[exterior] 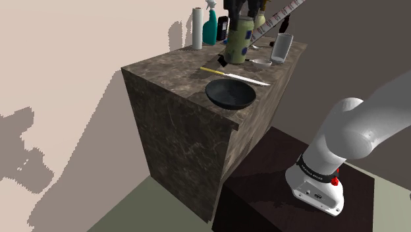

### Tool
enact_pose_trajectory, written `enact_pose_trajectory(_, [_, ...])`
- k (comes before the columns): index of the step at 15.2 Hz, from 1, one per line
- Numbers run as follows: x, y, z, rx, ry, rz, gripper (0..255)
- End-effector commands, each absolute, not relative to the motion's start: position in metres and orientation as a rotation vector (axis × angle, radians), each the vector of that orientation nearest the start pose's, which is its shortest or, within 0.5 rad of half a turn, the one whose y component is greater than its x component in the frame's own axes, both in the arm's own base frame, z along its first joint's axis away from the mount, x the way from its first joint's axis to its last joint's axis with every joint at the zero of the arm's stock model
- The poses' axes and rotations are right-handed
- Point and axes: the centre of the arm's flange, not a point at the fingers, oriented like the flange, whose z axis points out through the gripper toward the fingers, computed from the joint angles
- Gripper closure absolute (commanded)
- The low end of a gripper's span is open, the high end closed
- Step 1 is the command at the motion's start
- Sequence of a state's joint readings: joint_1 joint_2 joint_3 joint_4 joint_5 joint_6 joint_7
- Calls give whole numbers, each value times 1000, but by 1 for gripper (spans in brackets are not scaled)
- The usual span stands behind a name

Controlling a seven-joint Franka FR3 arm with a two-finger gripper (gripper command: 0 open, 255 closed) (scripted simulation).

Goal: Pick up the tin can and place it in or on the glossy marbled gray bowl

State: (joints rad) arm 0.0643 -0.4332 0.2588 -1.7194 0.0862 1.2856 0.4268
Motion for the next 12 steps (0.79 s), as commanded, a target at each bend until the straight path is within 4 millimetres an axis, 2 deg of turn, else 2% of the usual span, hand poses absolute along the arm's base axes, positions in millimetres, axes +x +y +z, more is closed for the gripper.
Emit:
enact_pose_trajectory(1, [333,169,720,-3166,166,8,255])
enact_pose_trajectory(12, [333,169,662,-3166,166,8,255])
